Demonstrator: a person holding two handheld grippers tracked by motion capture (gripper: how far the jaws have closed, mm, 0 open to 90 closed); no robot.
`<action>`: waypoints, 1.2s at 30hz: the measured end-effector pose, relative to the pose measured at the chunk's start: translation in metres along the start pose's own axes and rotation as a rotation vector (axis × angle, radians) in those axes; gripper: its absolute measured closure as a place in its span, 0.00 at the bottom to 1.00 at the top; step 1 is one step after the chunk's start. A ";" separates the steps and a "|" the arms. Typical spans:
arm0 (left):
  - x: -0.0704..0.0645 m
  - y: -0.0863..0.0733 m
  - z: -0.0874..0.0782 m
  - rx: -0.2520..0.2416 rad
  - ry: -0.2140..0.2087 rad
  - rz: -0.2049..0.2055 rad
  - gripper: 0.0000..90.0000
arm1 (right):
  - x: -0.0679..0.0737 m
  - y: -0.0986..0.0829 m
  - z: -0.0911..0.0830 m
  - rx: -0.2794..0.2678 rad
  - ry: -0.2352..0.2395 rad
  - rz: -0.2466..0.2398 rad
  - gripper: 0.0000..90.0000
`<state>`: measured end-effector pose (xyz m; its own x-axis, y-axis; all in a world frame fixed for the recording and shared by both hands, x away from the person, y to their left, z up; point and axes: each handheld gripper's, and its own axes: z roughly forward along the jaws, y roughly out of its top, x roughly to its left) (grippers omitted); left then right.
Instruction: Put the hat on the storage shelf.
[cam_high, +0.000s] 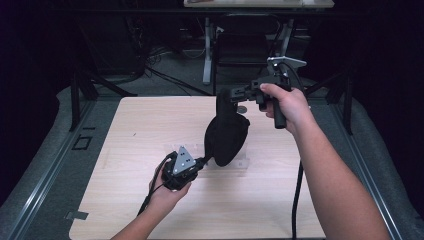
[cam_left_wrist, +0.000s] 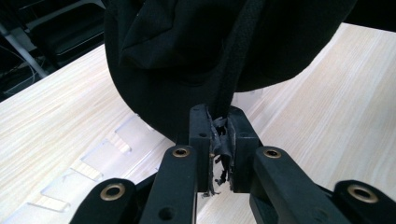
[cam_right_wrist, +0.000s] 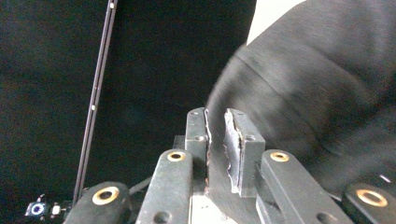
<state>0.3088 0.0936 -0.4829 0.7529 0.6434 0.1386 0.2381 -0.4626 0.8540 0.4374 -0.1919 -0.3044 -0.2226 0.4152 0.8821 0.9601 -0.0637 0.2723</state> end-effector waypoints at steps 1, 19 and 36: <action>0.000 0.000 0.000 -0.001 0.001 -0.002 0.93 | 0.000 0.000 -0.001 0.002 -0.005 -0.001 0.88; 0.010 -0.012 -0.006 0.005 0.012 -0.030 0.94 | -0.006 -0.005 -0.011 0.000 -0.030 0.004 0.86; 0.019 -0.040 -0.002 0.047 -0.010 -0.116 0.94 | -0.009 -0.008 -0.019 -0.011 -0.042 0.004 0.86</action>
<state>0.3127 0.1259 -0.5131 0.7244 0.6885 0.0352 0.3521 -0.4135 0.8397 0.4288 -0.2128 -0.3070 -0.2116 0.4523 0.8664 0.9589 -0.0754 0.2735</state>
